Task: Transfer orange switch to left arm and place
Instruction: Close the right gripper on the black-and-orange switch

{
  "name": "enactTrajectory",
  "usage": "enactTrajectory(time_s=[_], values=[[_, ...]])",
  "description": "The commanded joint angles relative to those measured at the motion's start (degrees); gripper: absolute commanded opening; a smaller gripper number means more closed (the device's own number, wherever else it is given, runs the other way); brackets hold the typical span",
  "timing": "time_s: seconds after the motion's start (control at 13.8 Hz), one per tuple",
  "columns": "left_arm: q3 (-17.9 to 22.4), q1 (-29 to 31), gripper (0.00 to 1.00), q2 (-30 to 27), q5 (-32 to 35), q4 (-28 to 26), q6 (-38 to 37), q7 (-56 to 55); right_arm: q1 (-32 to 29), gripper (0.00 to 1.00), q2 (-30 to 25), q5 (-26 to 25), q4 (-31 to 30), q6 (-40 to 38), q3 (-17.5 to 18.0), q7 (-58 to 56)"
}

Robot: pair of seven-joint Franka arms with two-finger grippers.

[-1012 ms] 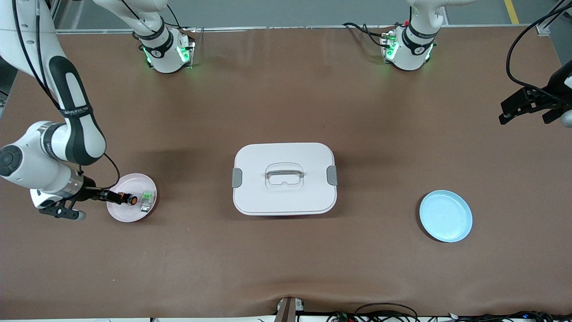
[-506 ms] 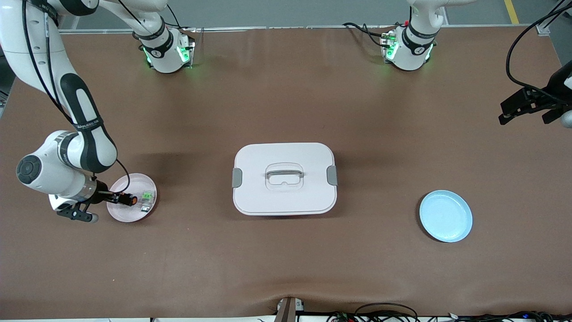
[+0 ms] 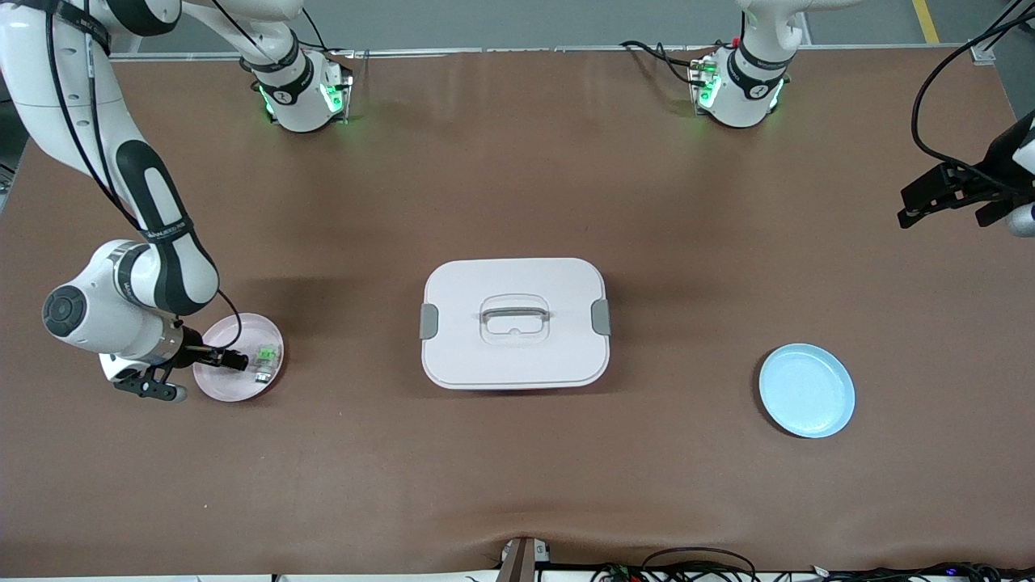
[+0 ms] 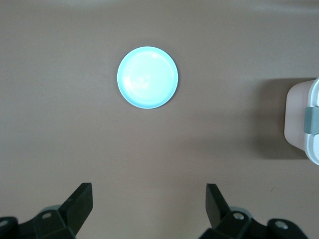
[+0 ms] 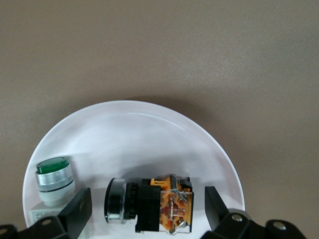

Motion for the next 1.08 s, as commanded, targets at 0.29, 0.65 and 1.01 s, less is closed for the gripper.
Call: enactTrajectory(time_s=[0.29,0.65,1.01], values=[[-0.3,0.2,1.0,-0.1,-0.4,0.2,-0.1,-0.2,-0.4,1.0,1.3,0.1,0.7,0.1,0.5,-0.4],[-0.4,0.3,1.0,0.0,-0.6,0.2,-0.1,-0.3,-0.3,1.0,1.3,0.1,0.6,-0.2,0.5,-0.4],[-0.3,0.4,1.0,0.0,-0.6,0.2,-0.1,-0.5,0.0,0.38,1.3,0.1,0.5,-1.5,0.5,-0.4]])
